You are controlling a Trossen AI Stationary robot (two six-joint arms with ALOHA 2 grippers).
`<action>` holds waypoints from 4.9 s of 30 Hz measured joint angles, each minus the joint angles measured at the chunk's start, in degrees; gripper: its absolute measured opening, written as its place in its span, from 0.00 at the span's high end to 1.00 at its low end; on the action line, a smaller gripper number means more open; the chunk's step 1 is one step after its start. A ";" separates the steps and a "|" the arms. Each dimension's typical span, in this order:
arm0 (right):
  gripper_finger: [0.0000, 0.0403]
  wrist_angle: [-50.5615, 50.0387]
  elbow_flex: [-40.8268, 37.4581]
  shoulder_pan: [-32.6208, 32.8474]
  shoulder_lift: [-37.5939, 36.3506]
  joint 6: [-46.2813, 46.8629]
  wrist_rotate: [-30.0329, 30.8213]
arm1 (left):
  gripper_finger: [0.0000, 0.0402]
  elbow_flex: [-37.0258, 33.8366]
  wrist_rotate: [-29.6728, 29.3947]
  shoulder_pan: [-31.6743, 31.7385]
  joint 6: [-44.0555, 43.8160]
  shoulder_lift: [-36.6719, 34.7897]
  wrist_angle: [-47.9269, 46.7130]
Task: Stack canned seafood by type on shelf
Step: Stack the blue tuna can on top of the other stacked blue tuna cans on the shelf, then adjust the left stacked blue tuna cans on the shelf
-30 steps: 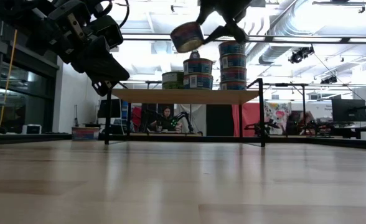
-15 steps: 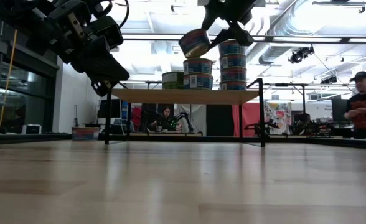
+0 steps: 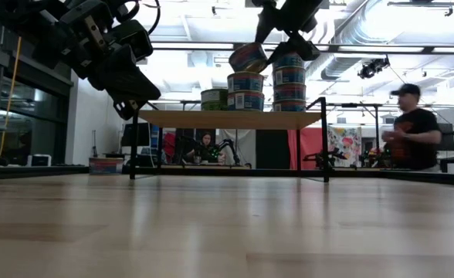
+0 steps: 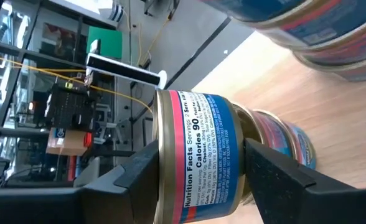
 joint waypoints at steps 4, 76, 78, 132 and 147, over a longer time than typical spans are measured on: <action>0.50 0.10 -0.04 0.00 0.00 1.25 0.27 | 1.00 0.00 0.01 0.00 -0.53 0.00 0.00; 0.95 -57.69 -0.06 25.93 -10.99 9.23 -9.26 | 1.00 21.84 -40.23 3.55 23.54 10.77 -3.76; 0.95 -62.10 -0.06 29.51 -10.99 16.28 -9.05 | 1.00 21.86 -45.40 3.09 23.58 13.76 1.58; 1.00 -61.38 -0.25 39.01 -9.74 28.32 -4.54 | 1.00 27.56 -41.22 11.54 19.98 30.40 18.54; 1.00 -61.09 -0.28 39.01 -9.73 28.33 -3.35 | 1.00 34.27 -38.74 13.11 20.69 36.06 16.91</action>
